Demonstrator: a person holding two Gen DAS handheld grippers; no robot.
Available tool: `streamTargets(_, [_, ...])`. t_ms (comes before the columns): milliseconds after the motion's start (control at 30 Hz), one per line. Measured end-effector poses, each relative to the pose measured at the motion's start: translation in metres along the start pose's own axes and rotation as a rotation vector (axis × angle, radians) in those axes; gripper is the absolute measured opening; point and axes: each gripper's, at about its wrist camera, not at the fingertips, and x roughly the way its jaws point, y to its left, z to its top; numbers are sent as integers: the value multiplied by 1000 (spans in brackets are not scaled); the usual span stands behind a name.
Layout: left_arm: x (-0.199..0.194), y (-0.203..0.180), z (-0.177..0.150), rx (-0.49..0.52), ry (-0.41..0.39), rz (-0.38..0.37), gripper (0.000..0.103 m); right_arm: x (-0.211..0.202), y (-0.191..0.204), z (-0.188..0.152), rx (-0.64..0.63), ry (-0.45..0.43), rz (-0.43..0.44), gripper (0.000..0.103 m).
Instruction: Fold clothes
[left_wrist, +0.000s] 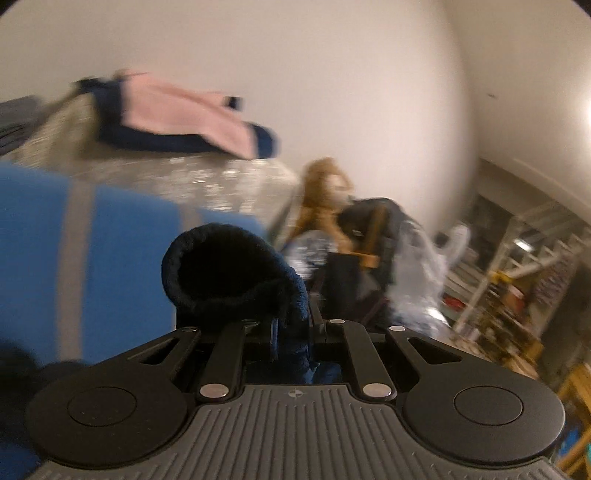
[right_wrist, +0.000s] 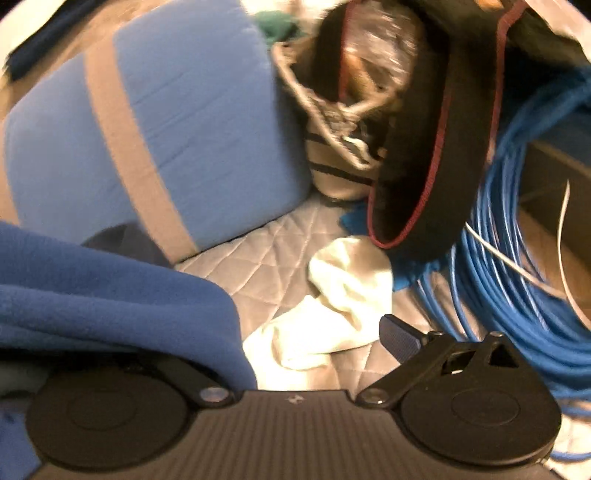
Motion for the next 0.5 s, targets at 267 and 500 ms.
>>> streamTargets(267, [-46,62,28,-116,-76,156,13,-69,65,-21,-211,-40,29,79])
streamTargets(500, [-66,52,34,-85,-132,124,13,-133,124,-86,-420,-39,313,28])
